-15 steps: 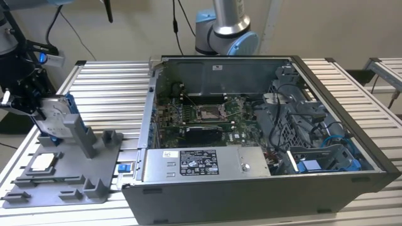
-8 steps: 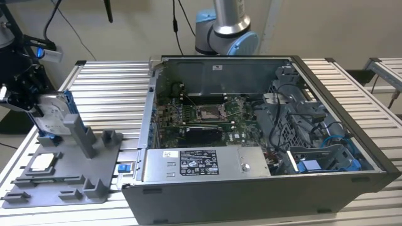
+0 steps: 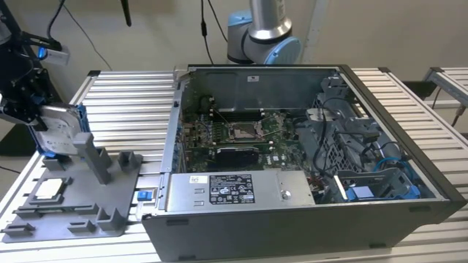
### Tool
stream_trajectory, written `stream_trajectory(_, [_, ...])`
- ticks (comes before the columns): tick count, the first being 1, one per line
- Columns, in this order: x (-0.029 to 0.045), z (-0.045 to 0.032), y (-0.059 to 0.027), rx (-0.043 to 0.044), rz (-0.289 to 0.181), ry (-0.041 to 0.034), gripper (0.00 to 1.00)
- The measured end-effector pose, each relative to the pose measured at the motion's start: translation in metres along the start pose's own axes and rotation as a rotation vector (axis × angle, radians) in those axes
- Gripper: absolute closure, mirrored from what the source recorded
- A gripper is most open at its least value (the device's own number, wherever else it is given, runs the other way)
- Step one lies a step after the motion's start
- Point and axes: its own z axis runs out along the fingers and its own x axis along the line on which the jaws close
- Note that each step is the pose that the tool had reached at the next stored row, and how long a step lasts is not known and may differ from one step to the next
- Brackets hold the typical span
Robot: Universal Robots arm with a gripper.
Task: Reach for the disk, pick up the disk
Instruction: 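Pick up the disk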
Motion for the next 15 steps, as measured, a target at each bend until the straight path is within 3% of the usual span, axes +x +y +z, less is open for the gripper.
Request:
stream_trajectory(10, [-0.0006, -0.0282, 0.0003, 0.0182, 0.0, -0.0013, 1.0])
stream_trajectory(15, [-0.0009, -0.0418, 0.0005, 0.0339, -0.001, -0.0023, 1.0])
